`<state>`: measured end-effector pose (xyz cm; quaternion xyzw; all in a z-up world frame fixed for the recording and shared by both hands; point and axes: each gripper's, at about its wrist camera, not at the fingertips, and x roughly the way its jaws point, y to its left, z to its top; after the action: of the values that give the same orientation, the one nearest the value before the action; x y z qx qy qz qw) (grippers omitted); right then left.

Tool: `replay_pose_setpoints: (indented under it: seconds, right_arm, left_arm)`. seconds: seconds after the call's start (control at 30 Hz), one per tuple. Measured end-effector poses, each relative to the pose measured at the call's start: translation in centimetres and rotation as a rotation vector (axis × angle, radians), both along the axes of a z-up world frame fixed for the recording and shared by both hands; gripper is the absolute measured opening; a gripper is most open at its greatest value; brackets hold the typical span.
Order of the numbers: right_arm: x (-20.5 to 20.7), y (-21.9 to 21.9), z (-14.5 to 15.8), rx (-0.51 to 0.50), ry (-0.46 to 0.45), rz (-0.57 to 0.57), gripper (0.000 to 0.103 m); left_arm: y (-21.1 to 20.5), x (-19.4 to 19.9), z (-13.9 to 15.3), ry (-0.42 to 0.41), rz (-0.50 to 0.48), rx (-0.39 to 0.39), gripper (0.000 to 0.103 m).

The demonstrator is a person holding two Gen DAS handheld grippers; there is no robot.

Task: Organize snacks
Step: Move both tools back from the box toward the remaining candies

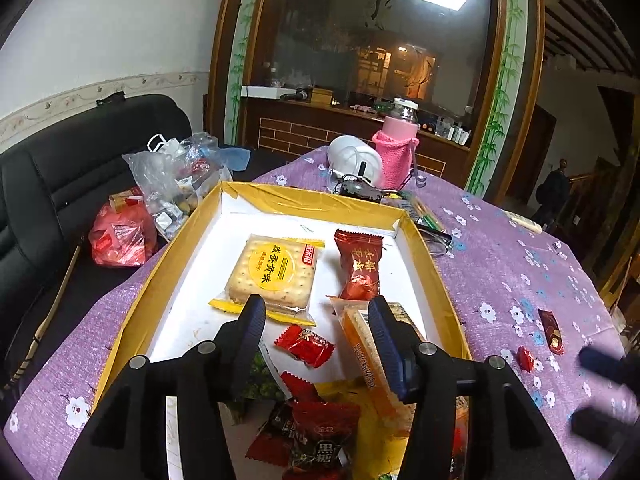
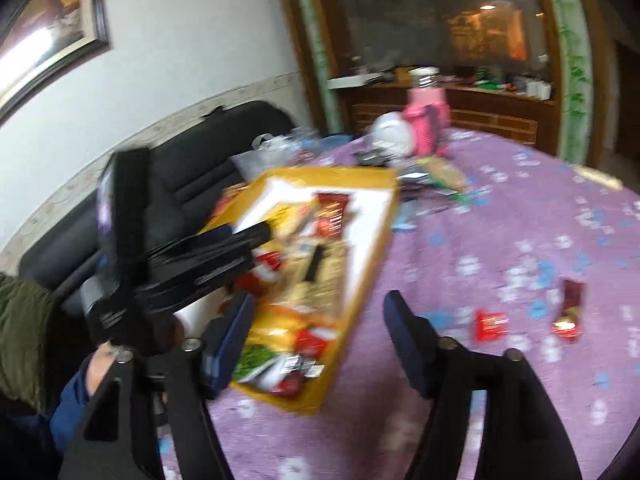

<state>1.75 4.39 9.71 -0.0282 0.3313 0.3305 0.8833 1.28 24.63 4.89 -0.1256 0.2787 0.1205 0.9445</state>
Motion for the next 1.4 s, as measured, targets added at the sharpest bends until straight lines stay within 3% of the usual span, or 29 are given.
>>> replay_pose_setpoints:
  seconds: [0.17,0.3,0.4,0.43,0.5,0.57,0.6,0.7,1.03,1.17,1.33,1.4]
  right_arm:
    - [2.8,-5.8,1.4,0.035,-0.004,-0.166,0.082]
    - [5.6,-11.3,1.2,0.063,0.102,-0.329,0.087]
    - [6.8,-16.7,0.5,0.227,0.174,-0.470,0.087]
    - [7.5,-18.2,0.1,0.248,0.211,-0.523,0.085]
    - [8.8,-19.3,-0.4,0.175,0.247,-0.569,0.069]
    - [9.5,-19.6,-1.1,0.118,0.249,-0.606,0.062]
    - [10.0,-19.7,-1.6,0.104,0.267,-0.616,0.056]
    - [11.9,-18.7,-3.7,0.044,0.349,-0.578,0.053]
    - [16.1,-14.0,-7.8,-0.134,0.384,-0.532,0.051]
    - [15.6,-12.7,-8.5,-0.239,0.328,-0.532,0.026]
    - [13.9,-14.7,-8.5,-0.182,0.378,-0.565,0.023]
    - [12.3,-16.0,-8.2,-0.105,0.418,-0.566,0.023]
  left_arm:
    - [-0.5,-0.3,0.3,-0.022,-0.019,0.014,0.059]
    - [-0.7,-0.5,0.5,-0.033,-0.025,0.021,0.062]
    - [-0.8,-0.6,0.6,-0.038,-0.028,0.026,0.062]
    - [-0.9,-0.6,0.7,-0.039,-0.029,0.028,0.062]
    - [-1.1,-0.6,0.7,-0.041,-0.033,0.033,0.062]
    - [-1.2,-0.7,0.8,-0.045,-0.040,0.036,0.062]
    - [-1.3,-0.8,0.8,-0.047,-0.041,0.038,0.062]
    - [-1.4,-1.0,1.0,-0.060,-0.046,0.041,0.062]
    - [-1.7,-1.1,1.3,-0.076,-0.065,0.041,0.062]
    - [-1.8,-1.3,1.5,-0.086,-0.077,0.041,0.062]
    - [-1.9,-1.8,1.9,-0.118,-0.095,0.025,0.062]
    - [-1.8,-1.8,2.1,-0.124,-0.103,0.009,0.062]
